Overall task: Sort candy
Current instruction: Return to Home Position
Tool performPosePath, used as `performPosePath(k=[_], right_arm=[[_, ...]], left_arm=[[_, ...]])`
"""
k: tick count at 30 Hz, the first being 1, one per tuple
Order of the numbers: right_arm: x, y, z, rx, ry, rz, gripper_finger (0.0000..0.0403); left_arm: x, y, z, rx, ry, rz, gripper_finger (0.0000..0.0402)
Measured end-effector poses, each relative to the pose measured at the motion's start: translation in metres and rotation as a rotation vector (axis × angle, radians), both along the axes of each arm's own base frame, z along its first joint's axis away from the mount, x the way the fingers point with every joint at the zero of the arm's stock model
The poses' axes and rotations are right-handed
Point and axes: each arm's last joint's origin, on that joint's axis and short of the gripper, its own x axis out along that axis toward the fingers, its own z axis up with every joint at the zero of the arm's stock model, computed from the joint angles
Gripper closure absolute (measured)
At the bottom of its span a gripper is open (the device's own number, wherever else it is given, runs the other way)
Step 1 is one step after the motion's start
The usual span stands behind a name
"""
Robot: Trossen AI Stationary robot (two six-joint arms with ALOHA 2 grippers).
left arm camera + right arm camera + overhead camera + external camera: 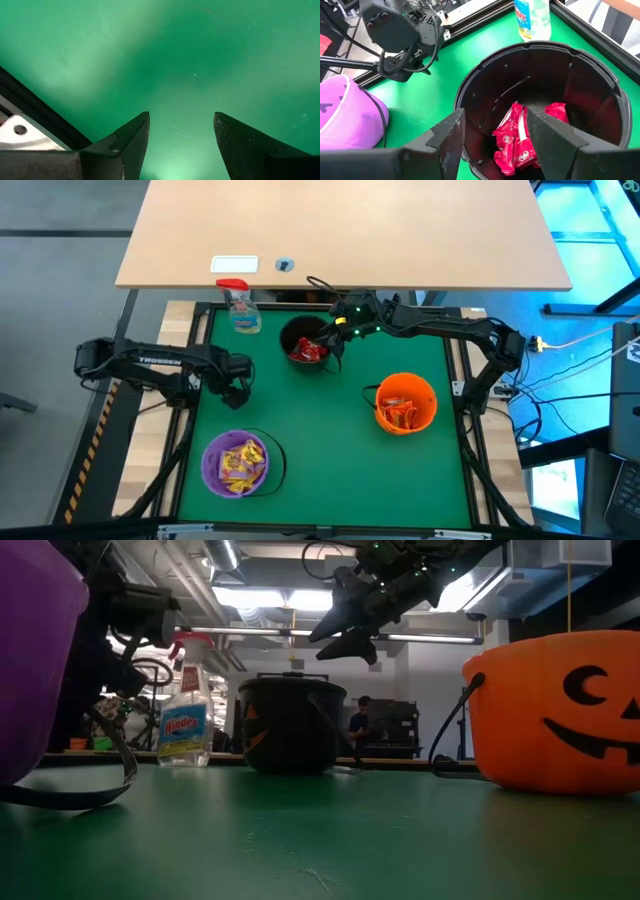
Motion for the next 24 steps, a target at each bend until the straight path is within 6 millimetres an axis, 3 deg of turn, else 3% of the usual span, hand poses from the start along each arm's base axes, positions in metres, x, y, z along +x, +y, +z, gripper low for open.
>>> performPosePath(k=[17, 24], right_arm=[[0.0, 0.0, 0.0, 0.0, 0.0, 0.0, 0.0194], [0.0, 0.0, 0.0, 0.0, 0.0, 0.0, 0.0194]], left_arm=[[0.004, -0.021, 0.001, 0.075, -0.004, 0.041, 0.0191], [0.007, -0.021, 0.001, 0.183, -0.03, 0.0, 0.0191]])
